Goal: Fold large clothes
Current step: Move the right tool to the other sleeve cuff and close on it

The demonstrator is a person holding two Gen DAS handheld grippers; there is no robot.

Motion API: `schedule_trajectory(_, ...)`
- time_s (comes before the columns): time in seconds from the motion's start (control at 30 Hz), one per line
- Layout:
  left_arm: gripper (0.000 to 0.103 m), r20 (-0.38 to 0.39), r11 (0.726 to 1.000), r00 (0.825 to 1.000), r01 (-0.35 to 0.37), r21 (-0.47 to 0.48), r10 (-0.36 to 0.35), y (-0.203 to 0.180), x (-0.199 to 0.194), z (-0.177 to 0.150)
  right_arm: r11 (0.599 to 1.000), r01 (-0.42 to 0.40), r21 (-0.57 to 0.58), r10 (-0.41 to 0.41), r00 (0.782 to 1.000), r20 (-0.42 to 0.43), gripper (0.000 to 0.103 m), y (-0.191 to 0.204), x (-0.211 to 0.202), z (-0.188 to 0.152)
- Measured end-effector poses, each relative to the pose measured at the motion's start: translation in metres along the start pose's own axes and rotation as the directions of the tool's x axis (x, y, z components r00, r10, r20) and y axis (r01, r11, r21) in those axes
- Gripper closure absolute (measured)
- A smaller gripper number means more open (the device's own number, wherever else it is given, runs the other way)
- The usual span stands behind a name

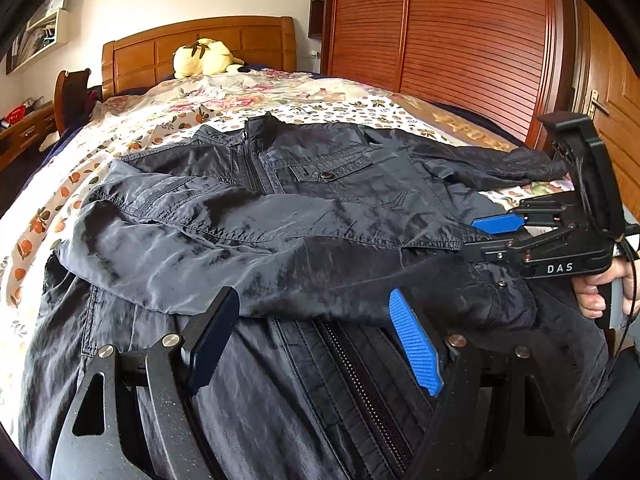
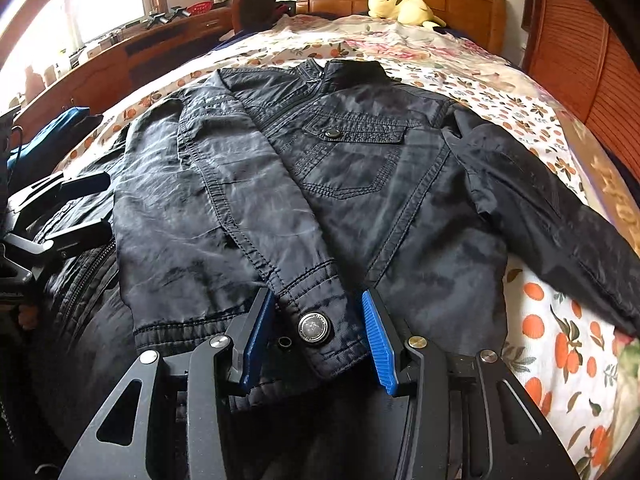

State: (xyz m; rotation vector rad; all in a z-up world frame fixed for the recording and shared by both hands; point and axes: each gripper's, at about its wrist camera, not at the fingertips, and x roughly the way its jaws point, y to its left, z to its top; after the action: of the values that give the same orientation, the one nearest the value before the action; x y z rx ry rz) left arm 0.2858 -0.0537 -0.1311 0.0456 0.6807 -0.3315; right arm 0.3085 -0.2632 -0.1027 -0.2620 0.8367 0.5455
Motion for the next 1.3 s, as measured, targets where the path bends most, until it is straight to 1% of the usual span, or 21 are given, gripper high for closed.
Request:
schedule_trajectory(0.1,0.025,0.002,1.000,1.000,-0.009,0.004,0.009,-0.001,0.000,-0.001,1.000,0.003,0.005,-0.004,1.000,0.008,0.056,0.004,-0.006,-0.001)
schedule_trajectory(0.2,0.025,0.007,1.000,1.000,-0.010,-0.006,0.010,0.001,0.000,-0.001,1.000,0.018,0.025,-0.020,0.999,0.046,0.056,0.001,-0.021,-0.003)
schedule_trajectory(0.33,0.025,0.008,1.000,1.000,-0.008,-0.009,0.008,0.002,-0.001,-0.001,0.994,0.068,0.090,-0.077,0.992,0.102,0.055,-0.016,-0.046,-0.005)
schedule_trajectory(0.37,0.025,0.007,1.000,1.000,-0.008,-0.007,0.008,0.002,-0.001,-0.001,0.991,0.087,0.103,-0.098,0.989,0.108,0.052,-0.020,-0.050,-0.006)
schedule_trajectory(0.5,0.025,0.006,1.000,1.000,-0.011,0.006,0.011,0.000,0.000,-0.001,0.973,0.178,0.146,-0.192,0.977,0.092,0.043,-0.055,-0.064,-0.016)
schedule_trajectory(0.6,0.025,0.012,1.000,1.000,-0.011,0.012,0.011,-0.001,-0.002,-0.002,0.951,0.216,0.221,-0.229,0.973,0.036,0.042,-0.092,-0.071,-0.030)
schedule_trajectory(0.7,0.025,0.013,1.000,1.000,-0.010,0.013,0.010,-0.002,-0.001,-0.002,0.913,0.294,0.283,-0.302,0.953,-0.016,0.042,-0.128,-0.078,-0.045)
schedule_trajectory(0.77,0.025,0.014,1.000,1.000,-0.010,0.013,0.010,-0.002,-0.001,-0.002,0.883,0.351,0.312,-0.356,0.933,-0.044,0.042,-0.153,-0.084,-0.057)
schedule_trajectory(0.83,0.025,0.014,1.000,1.000,-0.009,0.013,0.009,-0.002,-0.001,-0.002,0.844,0.408,0.348,-0.411,0.909,-0.069,0.042,-0.182,-0.091,-0.068)
schedule_trajectory(0.93,0.025,0.013,1.000,1.000,-0.010,0.013,0.010,-0.002,-0.001,-0.002,0.774,0.483,0.409,-0.485,0.868,-0.107,0.042,-0.223,-0.104,-0.085)
schedule_trajectory(1.03,0.025,0.010,1.000,1.000,-0.013,0.015,0.012,-0.002,-0.001,-0.003,0.711,0.527,0.465,-0.533,0.835,-0.132,0.042,-0.259,-0.118,-0.095)
schedule_trajectory(1.1,0.025,0.008,1.000,1.000,-0.014,0.016,0.014,-0.003,0.000,-0.003,0.677,0.537,0.504,-0.551,0.823,-0.137,0.042,-0.280,-0.126,-0.099)
schedule_trajectory(1.2,0.025,0.007,1.000,1.000,-0.016,0.018,0.016,-0.004,0.000,-0.003,0.633,0.526,0.568,-0.560,0.818,-0.133,0.042,-0.299,-0.136,-0.104)
schedule_trajectory(1.3,0.025,0.008,1.000,1.000,-0.019,0.018,0.019,-0.004,0.000,-0.003,0.598,0.484,0.639,-0.540,0.832,-0.125,0.042,-0.320,-0.140,-0.104)
